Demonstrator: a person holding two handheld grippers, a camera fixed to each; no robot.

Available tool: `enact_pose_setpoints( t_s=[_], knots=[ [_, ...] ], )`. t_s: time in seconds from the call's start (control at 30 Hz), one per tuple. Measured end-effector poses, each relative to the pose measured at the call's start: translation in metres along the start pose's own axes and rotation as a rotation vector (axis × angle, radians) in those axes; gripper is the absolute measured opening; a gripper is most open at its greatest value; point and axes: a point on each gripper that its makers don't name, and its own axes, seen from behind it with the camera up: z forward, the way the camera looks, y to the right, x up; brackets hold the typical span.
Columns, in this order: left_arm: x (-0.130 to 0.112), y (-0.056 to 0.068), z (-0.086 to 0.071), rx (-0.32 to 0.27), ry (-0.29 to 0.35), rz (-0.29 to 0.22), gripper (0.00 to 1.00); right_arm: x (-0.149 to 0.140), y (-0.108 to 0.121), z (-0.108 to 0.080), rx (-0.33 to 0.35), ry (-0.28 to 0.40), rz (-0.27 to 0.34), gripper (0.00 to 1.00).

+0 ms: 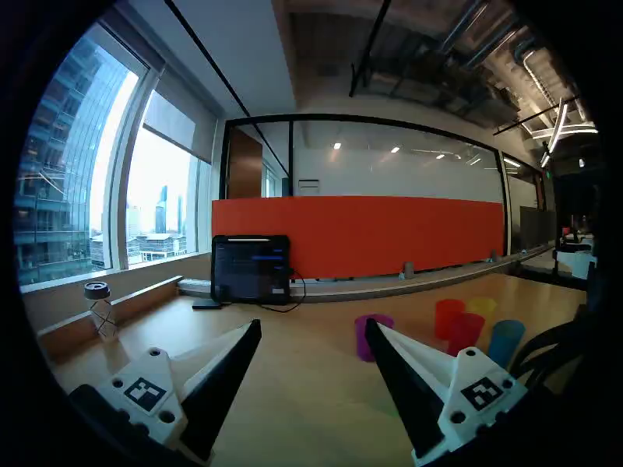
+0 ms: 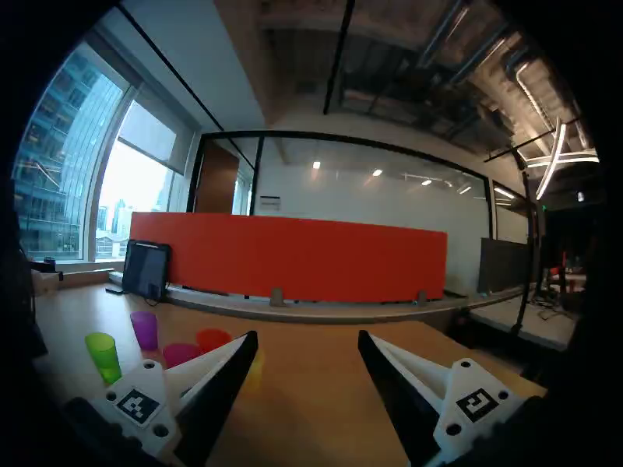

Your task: Pour water

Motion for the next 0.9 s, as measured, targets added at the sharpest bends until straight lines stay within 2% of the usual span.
enact_pose_setpoints(
  t_s=[0.27, 0.4, 0.57, 0.9],
  knots=[
    [-0.008, -0.005, -0.001, 0.025, 0.016, 0.025, 0.99, 0.001, 0.000, -0.008, 0.008, -0.002, 0.026, 1.00],
    [-0.014, -0.007, 0.000, 0.027, 0.013, 0.022, 0.99, 0.001, 0.002, -0.011, 0.002, -0.007, 0.032, 1.00],
    [-0.020, -0.012, 0.000, 0.027, 0.013, 0.014, 0.99, 0.000, 0.004, -0.012, -0.004, -0.014, 0.038, 1.00],
    [-0.031, -0.020, -0.003, 0.028, 0.006, 0.033, 0.99, -0.001, -0.006, -0.011, 0.002, -0.020, 0.040, 1.00]
  ],
)
